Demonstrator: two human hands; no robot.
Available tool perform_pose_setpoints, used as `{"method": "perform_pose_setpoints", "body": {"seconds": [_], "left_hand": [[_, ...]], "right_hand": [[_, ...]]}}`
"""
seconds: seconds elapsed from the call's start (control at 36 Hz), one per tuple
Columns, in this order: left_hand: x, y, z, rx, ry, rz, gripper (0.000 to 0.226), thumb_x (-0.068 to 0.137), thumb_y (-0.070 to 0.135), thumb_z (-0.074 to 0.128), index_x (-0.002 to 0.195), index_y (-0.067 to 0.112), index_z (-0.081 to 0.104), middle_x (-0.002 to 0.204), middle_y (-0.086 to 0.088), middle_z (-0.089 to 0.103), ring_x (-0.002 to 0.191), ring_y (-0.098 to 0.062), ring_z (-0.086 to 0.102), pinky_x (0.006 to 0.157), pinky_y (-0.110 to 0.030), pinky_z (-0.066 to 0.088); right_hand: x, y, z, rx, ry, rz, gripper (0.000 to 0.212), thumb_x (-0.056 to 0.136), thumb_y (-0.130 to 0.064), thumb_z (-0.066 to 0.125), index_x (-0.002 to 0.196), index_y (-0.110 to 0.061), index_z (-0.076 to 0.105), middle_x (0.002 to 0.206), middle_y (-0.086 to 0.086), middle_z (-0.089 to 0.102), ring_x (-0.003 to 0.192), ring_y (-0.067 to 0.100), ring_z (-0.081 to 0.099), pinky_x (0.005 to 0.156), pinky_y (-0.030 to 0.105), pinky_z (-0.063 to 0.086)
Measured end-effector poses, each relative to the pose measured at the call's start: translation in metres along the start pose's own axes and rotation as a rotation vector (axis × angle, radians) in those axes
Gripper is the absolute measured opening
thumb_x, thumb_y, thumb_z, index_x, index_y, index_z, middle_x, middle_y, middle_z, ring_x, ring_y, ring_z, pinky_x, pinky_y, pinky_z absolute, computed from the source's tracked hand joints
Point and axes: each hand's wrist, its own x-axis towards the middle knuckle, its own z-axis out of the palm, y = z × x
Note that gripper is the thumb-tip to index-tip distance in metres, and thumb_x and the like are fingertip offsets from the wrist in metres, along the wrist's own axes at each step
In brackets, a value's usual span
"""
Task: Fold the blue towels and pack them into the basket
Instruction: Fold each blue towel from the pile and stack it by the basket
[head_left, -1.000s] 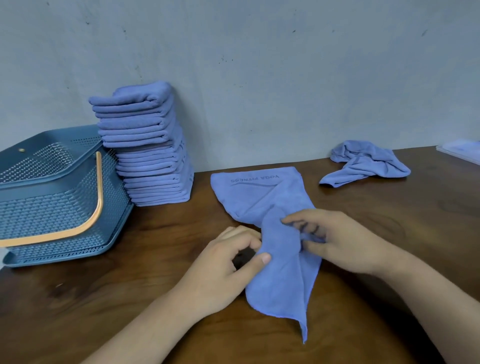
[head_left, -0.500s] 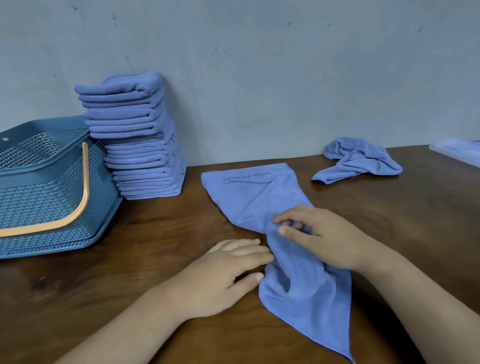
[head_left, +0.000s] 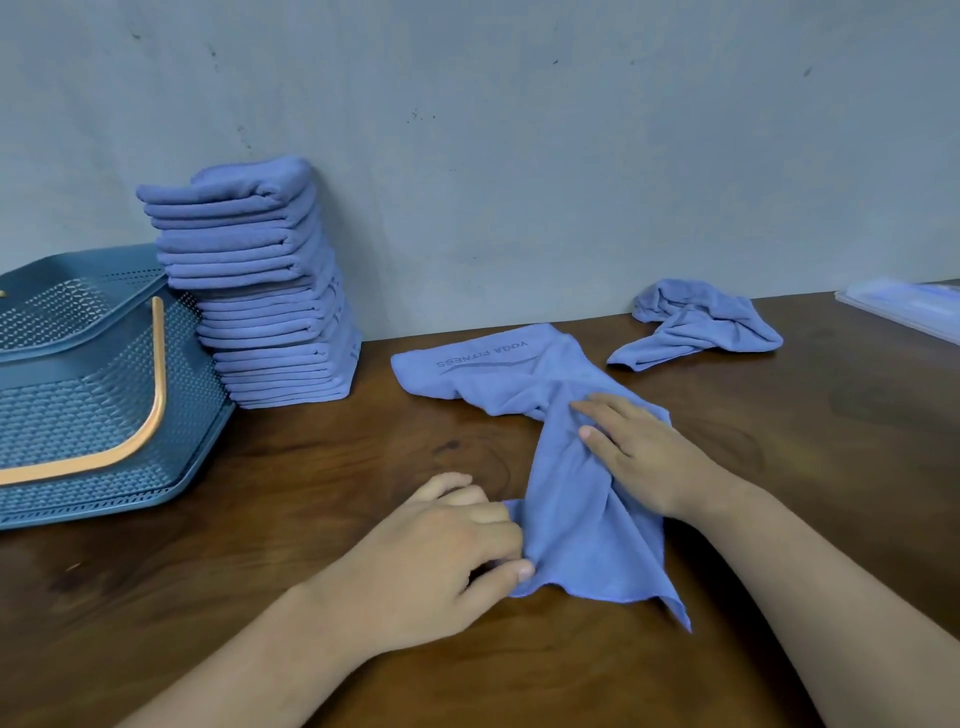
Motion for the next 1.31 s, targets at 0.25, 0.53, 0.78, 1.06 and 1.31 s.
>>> {"method": "perform_pose_setpoints", "body": {"seconds": [0.25,0.53,0.78,1.06,1.31], "left_hand": [[-0.012,-0.023,0.009,-0.415,0.147,-0.203,0.037,0.112,0.043,0.048,0.081,0.024,0.055,0.068,0.008,0.058,0.063,-0.008,0.057,0.061,-0.032,0.046],[0.01,-0.041,0.026,-0.194,-0.012,-0.448,0.048,0.107,0.057,0.045,0.152,0.04,0.051,0.16,0.027,0.036,0.153,0.002,0.019,0.128,-0.032,0.013],[0.07,-0.07,0.032,-0.253,-0.002,-0.678,0.062,0.104,0.061,0.043,0.163,0.045,0.03,0.167,0.014,0.033,0.156,-0.016,0.022,0.128,-0.044,0.015],[0.098,-0.065,0.048,-0.585,0.183,-0.693,0.068,0.093,0.06,0.065,0.152,0.048,0.034,0.134,0.024,0.063,0.134,-0.011,0.054,0.115,-0.043,0.043],[0.121,-0.06,0.047,-0.273,0.144,-0.868,0.037,0.094,0.065,0.06,0.116,0.038,0.067,0.125,0.012,0.057,0.126,-0.018,0.043,0.103,-0.037,0.032]], "right_hand": [[-0.011,-0.026,-0.001,0.055,0.057,-0.08,0.043,0.11,-0.045,0.047,0.152,-0.036,0.05,0.157,-0.02,0.042,0.143,-0.001,0.038,0.118,0.024,0.031],[-0.01,-0.037,0.011,0.136,-0.018,-0.141,0.048,0.106,-0.052,0.053,0.152,-0.042,0.047,0.144,-0.025,0.055,0.135,-0.002,0.047,0.115,0.031,0.041],[-0.002,-0.051,0.015,0.294,0.113,-0.014,0.048,0.098,-0.061,0.062,0.142,-0.041,0.059,0.081,-0.016,0.064,0.082,0.002,0.064,0.081,0.032,0.055],[0.007,-0.046,0.015,0.443,0.185,0.024,0.015,0.107,-0.034,0.058,0.094,-0.03,0.064,0.078,-0.012,0.074,0.073,0.005,0.069,0.078,0.044,0.058],[0.007,-0.044,0.019,0.419,0.162,0.009,0.003,0.107,-0.037,0.056,0.106,-0.036,0.059,0.081,-0.016,0.074,0.079,0.004,0.071,0.08,0.048,0.058]]}}
